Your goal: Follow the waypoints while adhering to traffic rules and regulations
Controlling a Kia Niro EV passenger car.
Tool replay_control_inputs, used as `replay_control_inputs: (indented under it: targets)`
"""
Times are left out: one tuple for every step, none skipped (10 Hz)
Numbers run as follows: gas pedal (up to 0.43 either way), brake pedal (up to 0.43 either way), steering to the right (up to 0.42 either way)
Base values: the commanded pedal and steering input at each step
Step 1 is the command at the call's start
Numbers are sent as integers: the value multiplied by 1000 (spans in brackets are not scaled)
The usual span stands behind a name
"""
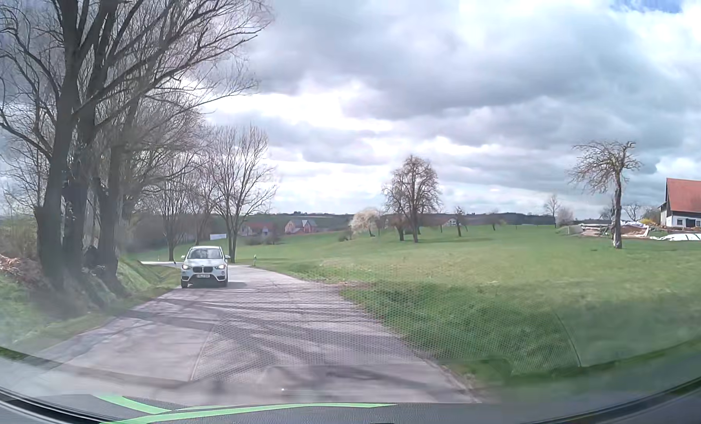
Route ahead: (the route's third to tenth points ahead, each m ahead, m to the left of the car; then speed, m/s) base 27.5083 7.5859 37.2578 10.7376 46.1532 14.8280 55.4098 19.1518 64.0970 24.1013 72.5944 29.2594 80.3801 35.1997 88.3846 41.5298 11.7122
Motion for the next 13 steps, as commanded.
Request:
replay_control_inputs:
  targets:
    - [0,0,-56]
    - [0,0,-62]
    - [0,0,-66]
    - [0,0,-67]
    - [0,0,-67]
    - [20,0,-65]
    - [39,0,-65]
    - [39,0,-65]
    - [39,0,-64]
    - [39,0,-63]
    - [47,0,-60]
    - [47,0,-54]
    - [47,0,-52]
